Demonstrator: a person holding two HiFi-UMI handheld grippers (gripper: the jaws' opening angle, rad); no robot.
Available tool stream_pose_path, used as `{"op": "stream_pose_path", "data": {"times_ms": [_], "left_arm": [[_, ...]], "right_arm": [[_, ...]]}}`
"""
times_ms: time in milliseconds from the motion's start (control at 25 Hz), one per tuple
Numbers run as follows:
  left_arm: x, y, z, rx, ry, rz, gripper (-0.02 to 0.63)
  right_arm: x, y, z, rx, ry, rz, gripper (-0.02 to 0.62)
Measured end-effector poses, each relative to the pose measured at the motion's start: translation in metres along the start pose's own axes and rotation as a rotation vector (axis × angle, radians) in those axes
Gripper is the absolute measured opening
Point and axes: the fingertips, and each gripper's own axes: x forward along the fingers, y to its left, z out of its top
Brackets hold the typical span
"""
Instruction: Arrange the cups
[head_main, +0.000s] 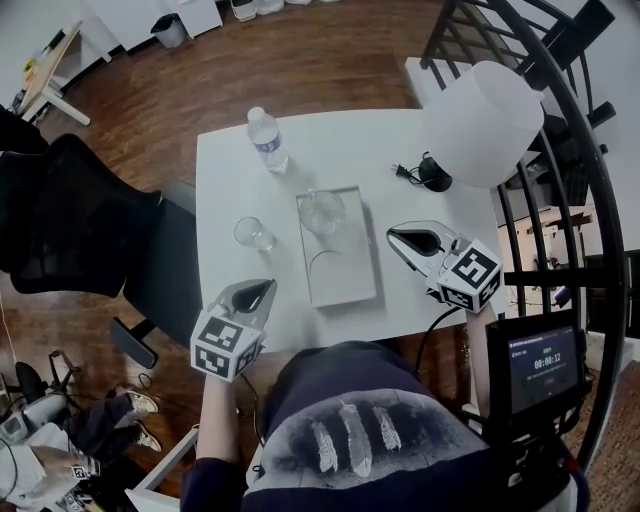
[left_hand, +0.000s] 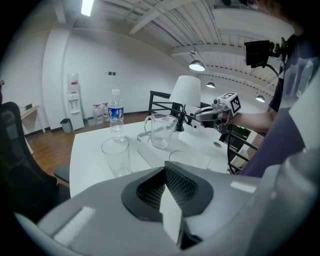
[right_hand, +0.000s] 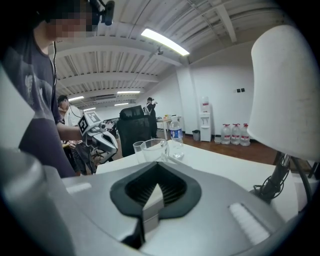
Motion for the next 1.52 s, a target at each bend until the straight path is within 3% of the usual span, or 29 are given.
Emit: {"op": "stream_pose_path", "data": {"times_ms": [320,800,1360,1440,1520], "left_arm": [[-0.005,0.005,0.004,-0.049,-0.057,0.034,0.015],[-0.01,0.012,0.004,-0.057,-0.062,0.065,0.015],[-0.01,0.045,-0.011,-0.103,-0.095,0.172,0.021],[-0.006,0.049,-0.013,-0.104,-0.103,0.172,0.297],[-0.003,0.054,-0.013,-0.083,-0.109,0.179,0.351]], "right_arm": [[0.004,0.002,-0.004,-0.006,0.024,0.013,0.002],[0.002,0.003,-0.009,0.009,0.041,0.006,0.002],[0.0,0.001,-0.009,0.003,0.061,-0.01,0.002],[-0.001,0.001,-0.01,0.006,0.065,-0.016,0.002],[-0.002,0.002,-0.012,0.009,0.065,-0.021,0.002]]}}
